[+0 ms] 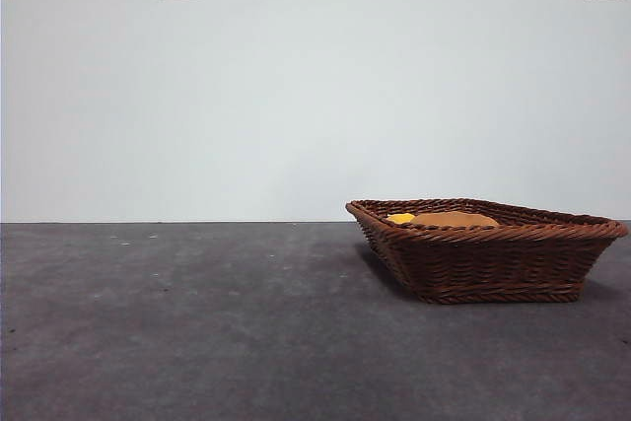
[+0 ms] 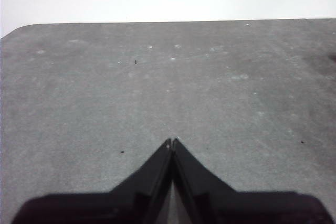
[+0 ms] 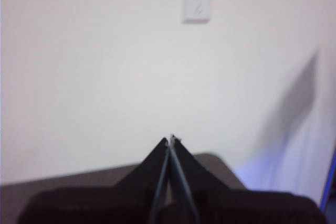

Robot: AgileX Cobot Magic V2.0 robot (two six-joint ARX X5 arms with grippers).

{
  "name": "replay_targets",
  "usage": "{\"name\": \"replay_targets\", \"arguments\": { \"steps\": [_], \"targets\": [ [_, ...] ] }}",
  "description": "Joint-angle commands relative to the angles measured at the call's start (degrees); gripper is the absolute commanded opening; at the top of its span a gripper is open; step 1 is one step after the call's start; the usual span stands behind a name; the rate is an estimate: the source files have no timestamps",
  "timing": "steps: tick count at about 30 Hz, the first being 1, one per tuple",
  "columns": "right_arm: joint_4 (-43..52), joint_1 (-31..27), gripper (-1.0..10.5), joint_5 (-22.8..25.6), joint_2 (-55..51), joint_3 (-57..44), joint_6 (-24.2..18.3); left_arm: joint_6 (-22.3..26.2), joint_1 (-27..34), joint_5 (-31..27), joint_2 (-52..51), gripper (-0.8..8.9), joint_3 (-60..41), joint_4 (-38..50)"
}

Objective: Help me put the vegetables on the table into the basket

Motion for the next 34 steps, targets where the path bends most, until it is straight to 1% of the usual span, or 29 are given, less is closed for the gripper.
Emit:
{"name": "replay_targets", "arguments": {
  "steps": [1, 4, 7, 12, 16, 18, 26, 29, 34],
  "targets": [
    [6.1, 0.0, -0.2, 0.2, -9.0, -13.7, -1.0, -0.6, 0.1, -0.1, 0.0, -0.01, -0.6, 0.3],
    [10.0, 0.0, -0.2, 0.0, -17.9, -25.2, -0.6, -0.6, 0.1, -0.1, 0.1, -0.01, -0.6, 0.3],
    [11.0, 0.0, -0.2, -0.1, -24.6, -34.5, -0.6, -0.6, 0.1, -0.1, 0.1, -0.01, -0.6, 0.3],
    [10.8, 0.0, -0.2, -1.2, -30.6, -45.9, 0.9, -0.6, 0.1, -0.1, 0.1, -0.01, -0.6, 0.3],
    [10.9, 0.0, -0.2, -2.2, -34.8, -51.8, 2.2, -0.6, 0.1, -0.1, 0.1, -0.01, -0.6, 0.3],
    [9.3, 0.0, -0.2, -2.8, -36.9, -53.4, 2.2, -0.6, 0.1, -0.1, 0.1, -0.01, -0.6, 0.3],
    [3.8, 0.0, -0.2, -2.7, -36.7, -53.4, 1.9, -0.6, 0.1, -0.1, 0.1, -0.01, -0.6, 0.4],
    [-0.1, 0.0, -0.2, -2.7, -36.7, -53.4, 1.9, -0.6, 0.1, -0.1, 0.1, -0.01, -0.6, 0.4],
    [0.0, 0.0, -0.2, -3.0, -36.7, -53.4, 2.1, -0.6, 0.1, -0.1, 0.1, -0.01, -0.6, 0.3]
  ]
}}
